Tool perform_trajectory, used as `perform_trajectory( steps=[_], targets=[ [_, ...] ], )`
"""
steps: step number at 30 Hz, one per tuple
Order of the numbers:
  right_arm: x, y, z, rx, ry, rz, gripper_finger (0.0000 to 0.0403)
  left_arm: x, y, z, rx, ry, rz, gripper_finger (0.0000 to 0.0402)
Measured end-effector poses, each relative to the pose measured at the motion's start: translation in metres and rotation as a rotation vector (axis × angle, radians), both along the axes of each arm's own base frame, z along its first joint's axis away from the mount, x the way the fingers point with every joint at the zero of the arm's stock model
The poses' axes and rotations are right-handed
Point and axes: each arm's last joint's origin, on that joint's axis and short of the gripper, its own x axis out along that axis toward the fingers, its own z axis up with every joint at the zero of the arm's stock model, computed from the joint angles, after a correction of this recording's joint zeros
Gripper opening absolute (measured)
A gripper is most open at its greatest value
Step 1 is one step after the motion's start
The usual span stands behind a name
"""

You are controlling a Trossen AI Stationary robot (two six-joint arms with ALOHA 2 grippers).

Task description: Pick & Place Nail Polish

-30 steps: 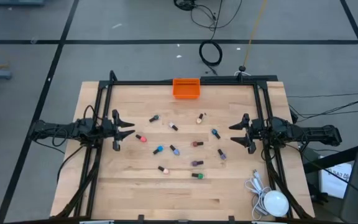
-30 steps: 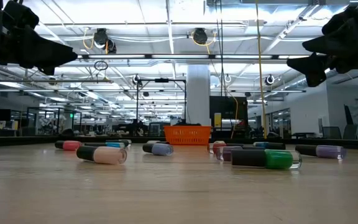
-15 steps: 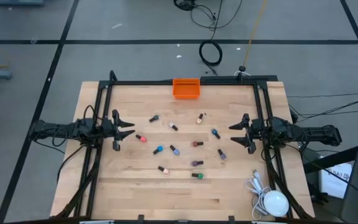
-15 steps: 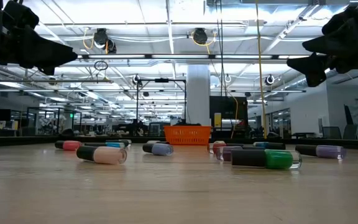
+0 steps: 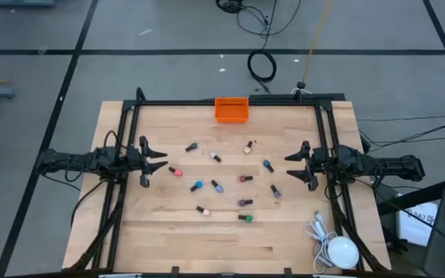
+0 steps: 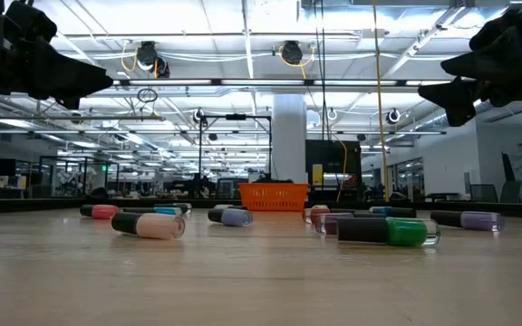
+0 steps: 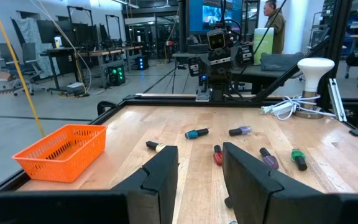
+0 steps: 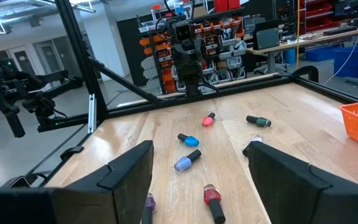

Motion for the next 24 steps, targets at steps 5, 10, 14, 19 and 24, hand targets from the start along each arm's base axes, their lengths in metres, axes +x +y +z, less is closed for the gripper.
perform_trajectory(
  steps=[5, 10, 14, 19, 24],
  targets=[
    [0.000, 0.000, 0.000, 0.000, 0.000, 0.000, 0.0251, 0.000, 0.000, 0.000, 0.000, 0.000, 0.000, 0.0124],
    [0.000, 0.000, 0.000, 0.000, 0.000, 0.000, 0.0251, 0.000, 0.000, 0.000, 0.000, 0.001, 0.000, 0.0124],
    [0.000, 0.000, 0.001, 0.000, -0.006, 0.000, 0.0251, 0.000, 0.000, 0.000, 0.000, 0.000, 0.000, 0.0124],
    [0.000, 0.000, 0.009, 0.050, -0.087, 0.005, 0.0251, 0.000, 0.000, 0.000, 0.000, 0.000, 0.000, 0.0124],
    [-0.001, 0.000, 0.014, 0.173, -0.137, 0.013, 0.0251, 0.000, 0.000, 0.000, 0.000, 0.000, 0.000, 0.0124]
  ],
)
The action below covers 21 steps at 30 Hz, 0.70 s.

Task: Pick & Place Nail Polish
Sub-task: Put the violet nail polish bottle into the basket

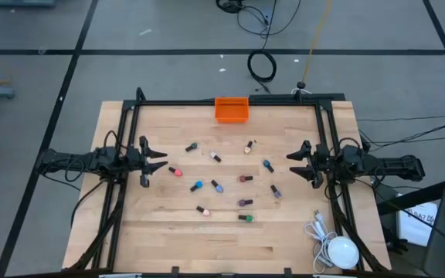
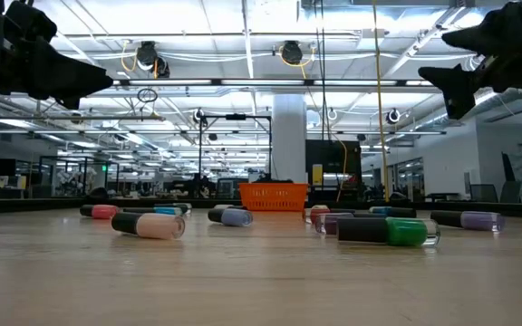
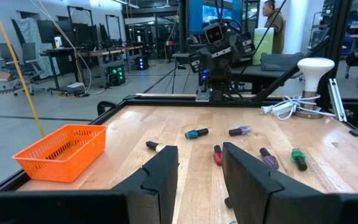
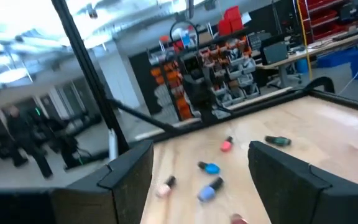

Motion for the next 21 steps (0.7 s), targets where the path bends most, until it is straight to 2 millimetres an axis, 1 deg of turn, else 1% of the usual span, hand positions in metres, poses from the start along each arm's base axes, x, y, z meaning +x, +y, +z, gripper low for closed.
perform_trajectory(
  steps=[3, 11, 14, 17, 21],
  targets=[
    [-0.0003, 0.0001, 0.0021, 0.067, -0.019, 0.012, 0.0251, 0.0000, 0.0000, 0.0000, 0.000, 0.000, 0.000, 0.0124],
    [-0.0004, -0.0007, 0.0027, 0.126, -0.026, -0.005, 0.0251, 0.0000, 0.0000, 0.0000, 0.000, 0.001, 0.000, 0.0124],
    [-0.0006, -0.0013, 0.0040, 0.121, -0.040, -0.022, 0.0251, 0.0000, 0.0000, 0.0000, 0.000, 0.000, 0.000, 0.0124],
    [-0.0011, -0.0038, 0.0061, 0.099, -0.066, -0.115, 0.0251, 0.0000, 0.0000, 0.0000, 0.000, 0.000, 0.000, 0.0124],
    [0.0012, -0.0038, 0.0073, 0.120, -0.068, -0.116, 0.0251, 0.0000, 0.0000, 0.0000, 0.000, 0.000, 0.000, 0.0124]
  ],
)
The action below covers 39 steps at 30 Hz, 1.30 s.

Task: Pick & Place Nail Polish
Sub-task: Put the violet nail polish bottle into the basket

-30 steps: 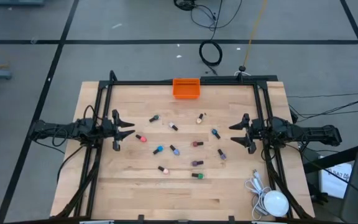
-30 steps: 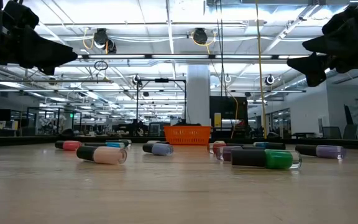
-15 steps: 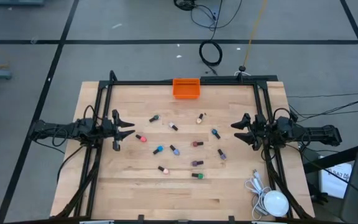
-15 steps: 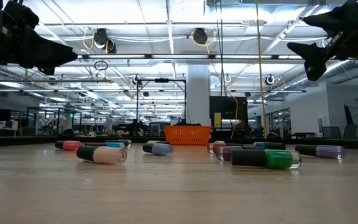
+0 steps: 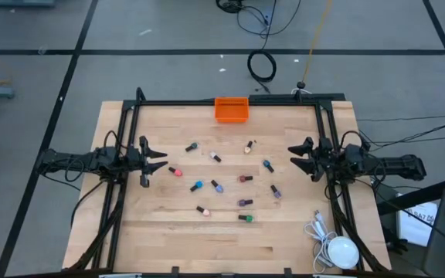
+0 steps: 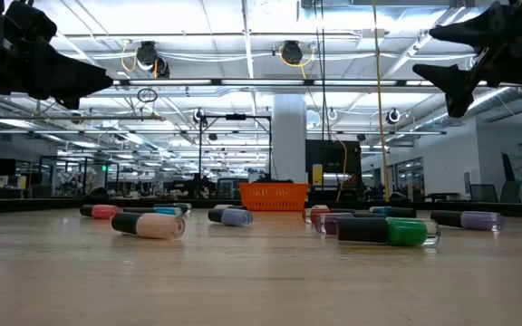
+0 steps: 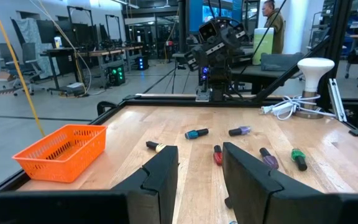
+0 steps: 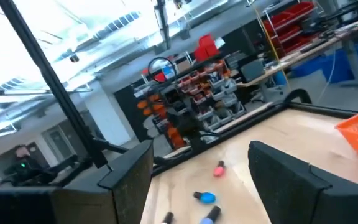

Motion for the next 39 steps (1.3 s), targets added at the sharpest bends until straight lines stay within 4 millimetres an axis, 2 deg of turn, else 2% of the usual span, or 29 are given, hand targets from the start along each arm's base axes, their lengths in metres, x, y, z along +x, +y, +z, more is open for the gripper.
perform_trajectory(
  steps=[2, 5, 8, 10, 13, 18, 22, 26, 32, 35, 39],
  targets=[
    [0.005, 0.002, -0.003, -0.001, 0.052, 0.011, 0.0251, 0.000, 0.000, 0.000, 0.000, 0.000, 0.000, 0.0124],
    [0.017, 0.005, -0.013, -0.022, 0.248, -0.043, 0.0251, 0.000, 0.000, 0.000, 0.000, 0.000, 0.000, 0.0124],
    [0.038, 0.011, 0.003, -0.080, 0.392, -0.129, 0.0251, 0.000, 0.000, 0.000, 0.000, 0.000, 0.000, 0.0124],
    [0.055, 0.015, 0.007, -0.114, 0.548, -0.192, 0.0251, 0.000, 0.000, 0.000, 0.000, 0.000, 0.000, 0.0124],
    [0.081, 0.021, -0.001, -0.127, 0.814, -0.234, 0.0251, 0.000, 0.000, 0.000, 0.000, 0.000, 0.000, 0.0124],
    [0.118, 0.028, -0.025, -0.123, 1.103, -0.257, 0.0251, 0.000, 0.000, 0.000, 0.000, 0.000, 0.000, 0.0124],
    [0.138, 0.036, -0.031, -0.016, 1.178, -0.106, 0.0251, 0.000, 0.000, 0.000, 0.000, 0.000, 0.000, 0.0124],
    [0.141, 0.040, -0.032, 0.102, 1.298, -0.055, 0.0251, 0.000, 0.000, 0.000, 0.000, 0.000, 0.000, 0.0124],
    [0.130, 0.038, -0.023, 0.199, 1.479, -0.157, 0.0251, 0.000, 0.000, 0.000, 0.000, 0.000, 0.000, 0.0124],
    [0.129, 0.042, -0.023, 0.278, 1.493, -0.144, 0.0251, 0.000, 0.000, 0.000, 0.000, 0.000, -0.001, 0.0124],
    [0.131, 0.048, -0.027, 0.284, 1.504, -0.117, 0.0251, 0.000, 0.000, 0.000, 0.000, 0.000, 0.000, 0.0124]
  ],
)
